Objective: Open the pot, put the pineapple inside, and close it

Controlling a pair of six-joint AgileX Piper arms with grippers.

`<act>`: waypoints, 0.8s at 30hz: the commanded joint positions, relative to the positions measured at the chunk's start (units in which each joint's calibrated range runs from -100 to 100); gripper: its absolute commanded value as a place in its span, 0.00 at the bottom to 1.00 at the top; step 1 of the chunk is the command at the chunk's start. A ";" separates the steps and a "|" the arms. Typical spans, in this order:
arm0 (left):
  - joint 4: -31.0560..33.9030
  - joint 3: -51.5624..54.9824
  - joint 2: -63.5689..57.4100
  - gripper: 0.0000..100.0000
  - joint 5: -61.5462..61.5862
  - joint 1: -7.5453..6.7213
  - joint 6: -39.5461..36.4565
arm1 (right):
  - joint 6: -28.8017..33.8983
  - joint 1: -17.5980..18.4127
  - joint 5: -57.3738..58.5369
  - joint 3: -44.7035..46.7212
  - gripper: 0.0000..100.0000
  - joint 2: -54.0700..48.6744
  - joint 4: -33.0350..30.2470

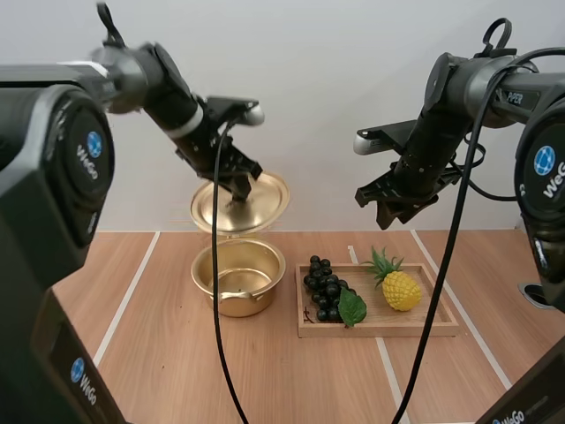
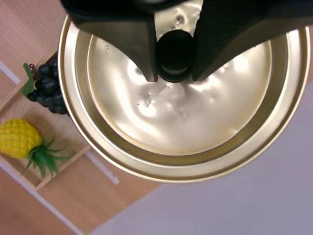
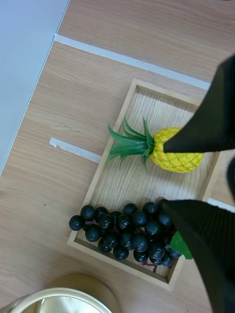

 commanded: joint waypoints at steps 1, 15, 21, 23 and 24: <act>-1.44 -6.33 -6.64 0.00 1.87 -0.15 -0.60 | -0.25 -0.23 0.17 0.25 0.80 -0.53 0.19; 2.43 -21.31 -18.47 0.00 1.31 -0.15 -0.60 | 3.13 -0.23 -2.21 7.56 0.90 2.86 -5.86; 2.84 -21.31 -20.03 0.00 0.65 -0.15 -0.06 | 3.22 -0.23 -11.61 14.86 0.90 4.92 -6.41; 3.46 -21.31 -20.25 0.00 0.65 -0.15 0.21 | 3.32 -0.23 -13.04 15.79 0.90 6.06 -6.41; 3.77 -21.31 -20.52 0.00 0.65 -0.15 0.21 | 3.45 -0.23 -13.79 16.08 0.90 6.50 -6.59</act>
